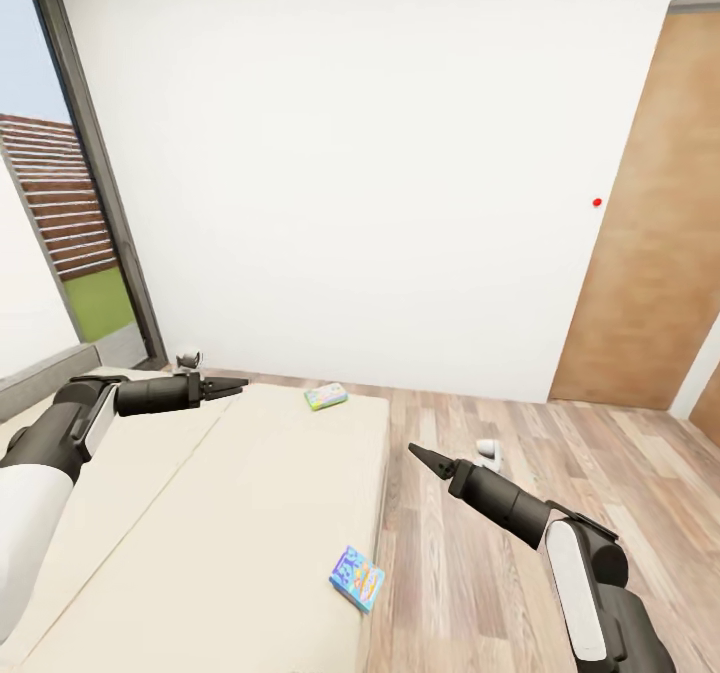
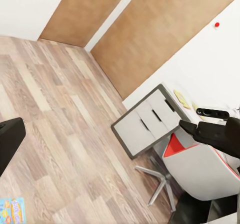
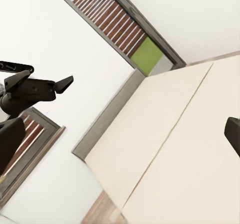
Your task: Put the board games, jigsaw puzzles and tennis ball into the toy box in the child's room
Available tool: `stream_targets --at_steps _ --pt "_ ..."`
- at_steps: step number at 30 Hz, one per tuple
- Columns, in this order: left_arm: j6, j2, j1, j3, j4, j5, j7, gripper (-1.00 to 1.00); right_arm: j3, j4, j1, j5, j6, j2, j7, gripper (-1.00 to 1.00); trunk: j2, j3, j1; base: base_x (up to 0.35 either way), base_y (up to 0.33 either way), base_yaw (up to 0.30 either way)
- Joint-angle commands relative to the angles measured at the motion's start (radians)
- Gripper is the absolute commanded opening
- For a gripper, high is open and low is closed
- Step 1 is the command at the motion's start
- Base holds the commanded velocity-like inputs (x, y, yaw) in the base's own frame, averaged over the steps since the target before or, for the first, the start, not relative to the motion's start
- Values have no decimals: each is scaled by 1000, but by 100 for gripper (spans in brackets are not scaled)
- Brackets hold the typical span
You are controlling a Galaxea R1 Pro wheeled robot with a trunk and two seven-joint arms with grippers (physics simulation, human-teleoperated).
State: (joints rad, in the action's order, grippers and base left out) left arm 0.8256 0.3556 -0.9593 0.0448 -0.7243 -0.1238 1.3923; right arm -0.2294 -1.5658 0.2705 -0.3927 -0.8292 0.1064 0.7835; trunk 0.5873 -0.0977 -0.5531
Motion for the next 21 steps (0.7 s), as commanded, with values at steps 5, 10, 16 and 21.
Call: stream_targets --at_steps 5,10,16,21 --pt "10 0 -1 0 0 -2 2 100 -2 0 1 0 -5 1 4 100 2 -2 0 0 -84 282" --pt "10 0 -1 0 0 -2 2 100 -2 0 1 0 -5 1 4 100 2 -2 0 0 -199 282" --pt "10 0 -1 0 0 -2 2 100 -2 0 1 0 -5 1 5 100 2 -2 0 0 -74 200" --pt "10 -4 -1 -1 0 -2 2 100 -2 0 1 0 -5 1 5 100 2 -2 0 0 -126 44"
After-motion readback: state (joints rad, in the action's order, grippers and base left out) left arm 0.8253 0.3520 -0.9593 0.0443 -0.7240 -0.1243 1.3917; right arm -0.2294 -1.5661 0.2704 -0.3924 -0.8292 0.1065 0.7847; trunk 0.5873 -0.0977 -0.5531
